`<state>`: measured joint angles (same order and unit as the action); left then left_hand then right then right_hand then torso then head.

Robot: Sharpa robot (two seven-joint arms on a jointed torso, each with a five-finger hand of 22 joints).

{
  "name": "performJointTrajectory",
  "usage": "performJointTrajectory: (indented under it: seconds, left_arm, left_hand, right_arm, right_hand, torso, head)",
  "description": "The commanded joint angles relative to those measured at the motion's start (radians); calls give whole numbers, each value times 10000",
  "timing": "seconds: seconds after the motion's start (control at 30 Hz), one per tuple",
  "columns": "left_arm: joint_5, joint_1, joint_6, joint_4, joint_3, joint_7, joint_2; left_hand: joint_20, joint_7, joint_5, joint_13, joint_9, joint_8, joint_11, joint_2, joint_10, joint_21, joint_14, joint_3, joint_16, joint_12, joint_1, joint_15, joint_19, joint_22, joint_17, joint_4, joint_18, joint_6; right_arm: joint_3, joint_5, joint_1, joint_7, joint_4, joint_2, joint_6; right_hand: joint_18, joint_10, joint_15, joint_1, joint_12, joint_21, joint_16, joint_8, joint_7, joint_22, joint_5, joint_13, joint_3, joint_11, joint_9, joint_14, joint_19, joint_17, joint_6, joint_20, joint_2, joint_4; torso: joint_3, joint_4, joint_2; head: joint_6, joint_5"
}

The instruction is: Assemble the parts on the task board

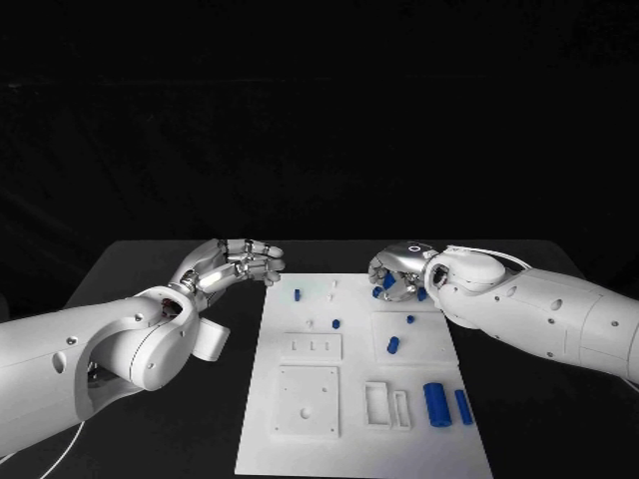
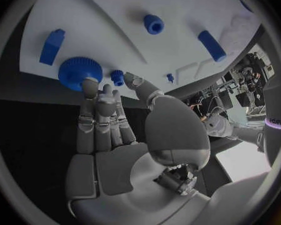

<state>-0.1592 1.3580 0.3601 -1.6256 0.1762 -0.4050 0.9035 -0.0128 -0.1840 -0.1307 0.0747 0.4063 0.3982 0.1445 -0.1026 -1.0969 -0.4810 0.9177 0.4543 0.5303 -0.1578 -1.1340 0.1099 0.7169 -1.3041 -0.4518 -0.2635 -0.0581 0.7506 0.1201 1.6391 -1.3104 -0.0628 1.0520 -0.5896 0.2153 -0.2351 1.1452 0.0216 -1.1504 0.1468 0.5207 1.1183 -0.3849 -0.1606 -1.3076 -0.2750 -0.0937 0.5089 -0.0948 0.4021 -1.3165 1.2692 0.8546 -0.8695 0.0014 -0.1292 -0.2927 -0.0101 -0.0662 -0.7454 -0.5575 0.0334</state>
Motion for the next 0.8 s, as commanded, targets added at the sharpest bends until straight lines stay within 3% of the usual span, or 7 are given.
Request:
performJointTrajectory:
  seconds: [0.03,0.3,0.5,0.8]
  left_arm:
    - [39,8,-53,6,-6,-28,-9]
    - [41,8,-97,46,-6,29,-22]
    - [70,8,-109,80,-6,51,-25]
    - [147,8,-234,99,-6,94,-32]
  left_hand:
    - [11,-60,-55,-16,-14,9,15,18,-52,-33,25,28,-65,66,130,24,55,-15,-7,-24,-51,10]
    - [8,-63,-45,-18,-17,10,18,14,-51,-31,18,34,-71,73,160,28,48,-18,-6,-25,-49,8]
    - [4,-65,-16,-21,-21,12,20,20,-50,-29,10,42,-77,83,207,32,41,-22,-6,-19,-48,5]
    - [4,-65,-10,-21,-22,14,21,27,-50,-29,8,50,-79,87,220,33,38,-24,-6,-20,-50,3]
  right_arm:
    - [-3,231,1,85,21,8,-84]
    - [-3,333,29,100,21,6,-84]
    - [-3,341,57,38,57,18,23]
    - [-3,495,58,135,130,53,415]
  right_hand:
    - [-267,-8,-50,-33,-69,71,56,54,-40,-218,2,12,88,-32,-9,38,115,-11,-60,-78,-86,3]
    - [-267,133,-29,-76,-50,88,94,40,-10,-216,56,-3,171,-7,7,51,108,-30,-150,-76,-42,2]
    - [-267,710,152,-78,180,124,136,-67,115,-214,134,-191,295,182,93,70,90,-90,-471,-67,-34,3]
    - [-267,1374,453,16,577,201,211,-265,337,-206,999,-808,875,492,404,59,133,-159,-959,-68,79,36]
  torso:
    - [-3,16,-81]
    - [-11,12,-200]
    - [-24,10,-263]
    - [-37,-5,-346]
  head:
    - [21,1]
    - [28,17]
    - [41,18]
    - [111,0]
